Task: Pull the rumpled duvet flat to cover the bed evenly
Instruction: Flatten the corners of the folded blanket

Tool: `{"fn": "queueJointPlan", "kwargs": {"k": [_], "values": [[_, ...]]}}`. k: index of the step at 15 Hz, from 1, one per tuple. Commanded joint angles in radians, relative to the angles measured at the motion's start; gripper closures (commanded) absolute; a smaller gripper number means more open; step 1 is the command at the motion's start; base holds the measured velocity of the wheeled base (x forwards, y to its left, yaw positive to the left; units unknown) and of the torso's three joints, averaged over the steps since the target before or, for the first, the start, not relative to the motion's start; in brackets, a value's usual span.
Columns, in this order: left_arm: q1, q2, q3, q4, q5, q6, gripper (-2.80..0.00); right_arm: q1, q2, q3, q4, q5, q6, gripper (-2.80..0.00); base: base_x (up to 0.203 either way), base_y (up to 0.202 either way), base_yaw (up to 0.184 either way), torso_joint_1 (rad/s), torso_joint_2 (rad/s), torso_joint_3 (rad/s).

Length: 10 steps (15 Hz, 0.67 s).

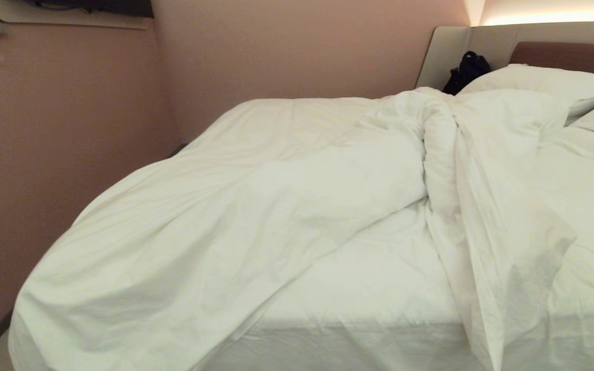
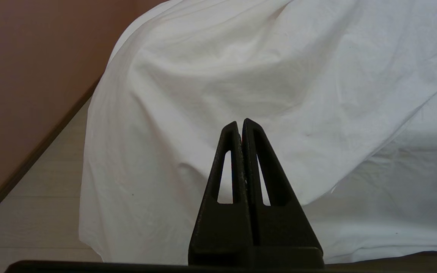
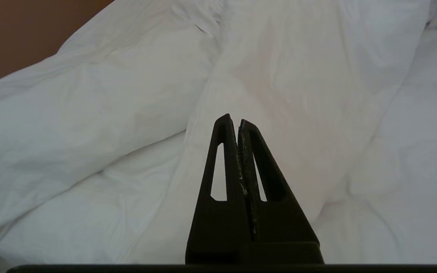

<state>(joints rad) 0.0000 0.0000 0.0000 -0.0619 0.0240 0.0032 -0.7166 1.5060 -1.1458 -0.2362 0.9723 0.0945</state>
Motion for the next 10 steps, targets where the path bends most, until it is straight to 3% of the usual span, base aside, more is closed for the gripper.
{"fn": "queueJointPlan", "kwargs": {"k": [1, 5, 6, 7, 10], "values": [[0.000, 0.000, 0.000, -0.001, 0.001, 0.000, 0.00, 0.003, 0.042, -0.003, -0.002, 0.003, 0.052, 0.00, 0.000, 0.000, 0.000, 0.000, 0.00, 0.000], [0.000, 0.000, 0.000, -0.001, 0.001, 0.000, 0.00, 0.031, 0.115, -0.002, -0.002, -0.009, 0.021, 0.00, 0.000, 0.000, 0.000, 0.000, 0.00, 0.000], [0.000, 0.000, 0.000, -0.001, 0.001, 0.000, 0.00, 0.044, 0.129, -0.006, 0.000, -0.047, 0.019, 0.00, 0.000, 0.000, 0.000, 0.000, 0.00, 0.000], [0.000, 0.000, 0.000, -0.001, 0.001, 0.000, 0.00, 0.063, 0.140, -0.011, 0.002, -0.091, 0.018, 0.00, 0.000, 0.000, 0.000, 0.000, 0.00, 0.000], [0.000, 0.000, 0.000, -0.001, 0.001, 0.000, 0.00, 0.197, 0.153, -0.037, 0.030, -0.387, 0.014, 0.00, 0.000, 0.000, 0.000, 0.000, 0.00, 0.000]]}}
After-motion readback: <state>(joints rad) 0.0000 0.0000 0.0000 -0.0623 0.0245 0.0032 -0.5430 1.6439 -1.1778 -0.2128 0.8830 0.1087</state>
